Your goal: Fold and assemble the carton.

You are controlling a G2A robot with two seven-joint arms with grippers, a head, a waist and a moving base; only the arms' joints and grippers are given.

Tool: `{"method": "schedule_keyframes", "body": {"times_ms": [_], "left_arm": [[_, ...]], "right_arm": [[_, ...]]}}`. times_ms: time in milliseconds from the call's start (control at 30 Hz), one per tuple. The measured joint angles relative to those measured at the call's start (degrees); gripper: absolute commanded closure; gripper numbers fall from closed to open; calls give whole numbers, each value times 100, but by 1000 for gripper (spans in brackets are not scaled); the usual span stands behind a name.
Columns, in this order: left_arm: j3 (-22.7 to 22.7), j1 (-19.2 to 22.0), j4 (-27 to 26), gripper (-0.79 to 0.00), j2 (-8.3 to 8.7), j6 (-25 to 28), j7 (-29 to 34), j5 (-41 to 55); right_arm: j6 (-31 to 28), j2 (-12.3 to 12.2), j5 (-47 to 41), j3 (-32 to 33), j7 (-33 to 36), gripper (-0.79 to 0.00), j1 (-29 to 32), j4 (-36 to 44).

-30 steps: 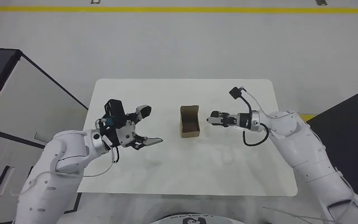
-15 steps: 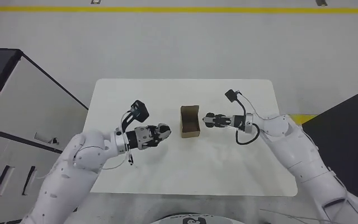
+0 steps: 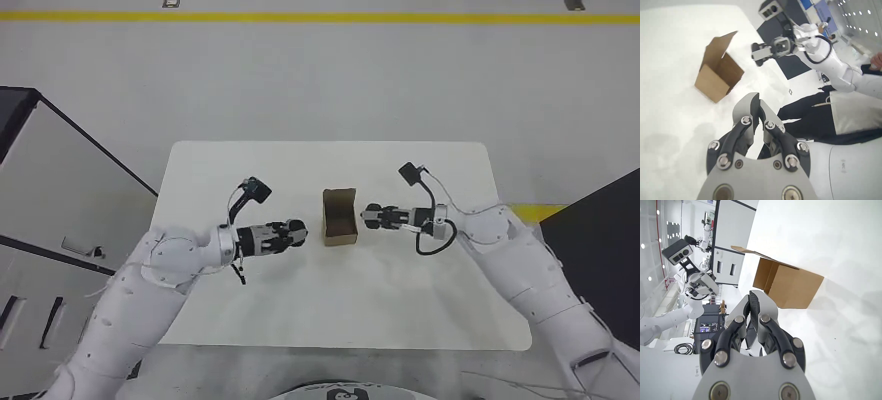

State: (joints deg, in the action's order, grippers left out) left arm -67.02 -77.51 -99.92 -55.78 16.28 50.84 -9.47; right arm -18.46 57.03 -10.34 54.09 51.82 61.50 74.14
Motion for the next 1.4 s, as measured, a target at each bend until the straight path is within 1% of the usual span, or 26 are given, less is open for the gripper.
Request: {"method": "schedule_keyframes", "body": {"times_ms": [67,100,167,233,333,533,600,667,800,1067,1167,1300,1400], "left_arm": [[232,187,276,0,-63,-148,156,509],[376,328,486,0,-105,-127,242,891],[576,536,808,0,-170,-62,310,1327],[772,747,1104,0,-239,18,291,1564],[949,961,1384,0,-311,89,200,1682],[961,962,1411,0,-314,64,154,1632],[1018,927,1432,0,-334,-141,-18,1556],[1110,945,1418,0,-363,-235,-129,1539],[1275,978,1361,0,-425,-216,-420,1355],[1281,980,1356,0,-427,-219,-450,1325],[1293,918,1356,0,-454,-291,-807,1235],[1271,863,1333,0,-487,-257,-1345,1124],[1243,836,1323,0,-489,-302,-1464,977]], "right_arm": [[40,39,-6,-78,-61,0,-30,-65],[37,64,-37,-119,-88,0,-57,-136],[18,101,-71,-177,-130,0,-98,-247],[-20,143,-98,-240,-163,0,-142,-361],[-61,191,-121,-306,-173,0,-208,-492],[-99,198,-128,-299,-182,0,-229,-503],[-66,201,-113,-293,-248,0,-200,-482],[-26,204,-78,-276,-360,0,-157,-432],[-64,206,-77,-217,-420,0,-87,-352],[-49,209,-90,-201,-400,0,-69,-333],[-21,212,-67,-200,-473,0,-36,-297],[43,220,39,-162,-679,0,47,-188],[75,226,133,-141,-765,0,70,-151]]}}
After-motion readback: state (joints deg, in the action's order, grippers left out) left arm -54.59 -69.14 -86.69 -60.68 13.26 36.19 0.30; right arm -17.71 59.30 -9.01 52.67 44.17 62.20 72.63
